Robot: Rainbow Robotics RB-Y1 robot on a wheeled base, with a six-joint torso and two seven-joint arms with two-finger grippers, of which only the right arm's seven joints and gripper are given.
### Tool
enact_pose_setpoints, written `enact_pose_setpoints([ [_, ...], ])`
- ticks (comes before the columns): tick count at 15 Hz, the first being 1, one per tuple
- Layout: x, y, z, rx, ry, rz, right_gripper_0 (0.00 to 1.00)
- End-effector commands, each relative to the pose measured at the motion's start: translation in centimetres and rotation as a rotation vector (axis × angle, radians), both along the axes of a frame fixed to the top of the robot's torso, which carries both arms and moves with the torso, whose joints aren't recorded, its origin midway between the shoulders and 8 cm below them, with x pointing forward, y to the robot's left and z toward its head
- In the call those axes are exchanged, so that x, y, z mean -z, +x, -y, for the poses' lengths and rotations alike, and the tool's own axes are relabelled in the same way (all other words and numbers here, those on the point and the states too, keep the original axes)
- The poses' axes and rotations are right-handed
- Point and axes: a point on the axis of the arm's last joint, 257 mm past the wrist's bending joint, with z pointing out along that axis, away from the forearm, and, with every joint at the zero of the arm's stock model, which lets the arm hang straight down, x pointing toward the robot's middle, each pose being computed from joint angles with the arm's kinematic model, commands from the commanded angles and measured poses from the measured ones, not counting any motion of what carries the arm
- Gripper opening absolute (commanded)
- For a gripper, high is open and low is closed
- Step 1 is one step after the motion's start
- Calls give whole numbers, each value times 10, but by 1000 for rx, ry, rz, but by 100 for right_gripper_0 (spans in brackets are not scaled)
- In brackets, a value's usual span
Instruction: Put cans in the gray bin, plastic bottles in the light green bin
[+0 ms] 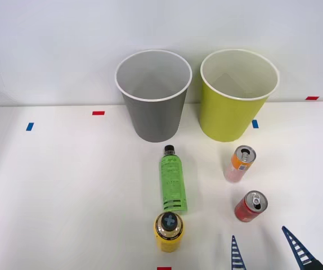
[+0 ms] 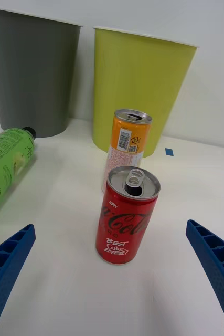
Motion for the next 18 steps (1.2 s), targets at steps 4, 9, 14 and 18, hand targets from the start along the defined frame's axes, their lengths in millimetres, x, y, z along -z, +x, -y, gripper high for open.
enact_pose_setpoints([
  [4, 0, 0, 0, 0, 0, 0, 100],
  [9, 0, 0, 0, 0, 0, 0, 100],
  [14, 0, 0, 0, 0, 0, 0, 100],
  [18, 0, 0, 0, 0, 0, 0, 100],
])
